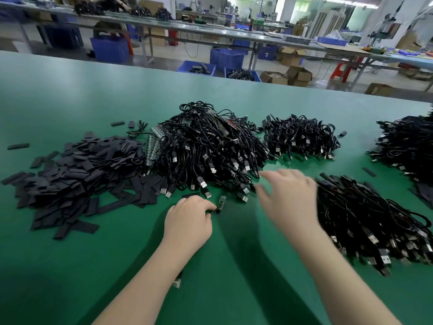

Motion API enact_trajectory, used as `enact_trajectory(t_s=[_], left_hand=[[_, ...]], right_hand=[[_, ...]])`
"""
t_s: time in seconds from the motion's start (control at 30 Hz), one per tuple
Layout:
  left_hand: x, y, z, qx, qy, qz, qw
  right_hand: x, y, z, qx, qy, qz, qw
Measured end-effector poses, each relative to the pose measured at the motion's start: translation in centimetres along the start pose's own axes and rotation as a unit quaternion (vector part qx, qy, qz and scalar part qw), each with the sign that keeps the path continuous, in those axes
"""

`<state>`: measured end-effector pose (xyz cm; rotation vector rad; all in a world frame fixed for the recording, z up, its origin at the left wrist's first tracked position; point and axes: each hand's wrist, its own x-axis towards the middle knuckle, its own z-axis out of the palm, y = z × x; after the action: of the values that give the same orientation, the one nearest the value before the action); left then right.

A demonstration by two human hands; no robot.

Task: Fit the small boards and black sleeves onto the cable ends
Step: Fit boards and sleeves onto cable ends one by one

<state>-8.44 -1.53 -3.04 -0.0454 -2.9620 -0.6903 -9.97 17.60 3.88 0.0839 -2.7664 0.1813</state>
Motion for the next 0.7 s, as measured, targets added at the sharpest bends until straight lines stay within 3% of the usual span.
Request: enact_trajectory(t_s=[0.23, 0.4, 0.5, 0.7], left_hand=[[0.2, -0.3, -0.7, 0.115, 0.026, -0.009, 0.993], [0.3, -0.6, -1.9, 0.155, -0.007, 0.006, 0.988], [0.1, -0.1, -1.7, 0.154, -0.038, 0.014, 0.987], [-0.2, 0.0, -1.2, 0.102, -0.073, 0.001, 0.992]], right_hand=[[-0.6, -9.3, 3.7, 0.114, -0.1, -0.14, 0.978], [3.3, -10.3, 4.4, 0.152, -0.214, -0.089, 0.961], [4.7, -10.2, 5.0, 0.121, -0.275, -0.117, 0.947], [6.1, -10.9, 6.1, -0.01, -0.319, -0.189, 0.929]])
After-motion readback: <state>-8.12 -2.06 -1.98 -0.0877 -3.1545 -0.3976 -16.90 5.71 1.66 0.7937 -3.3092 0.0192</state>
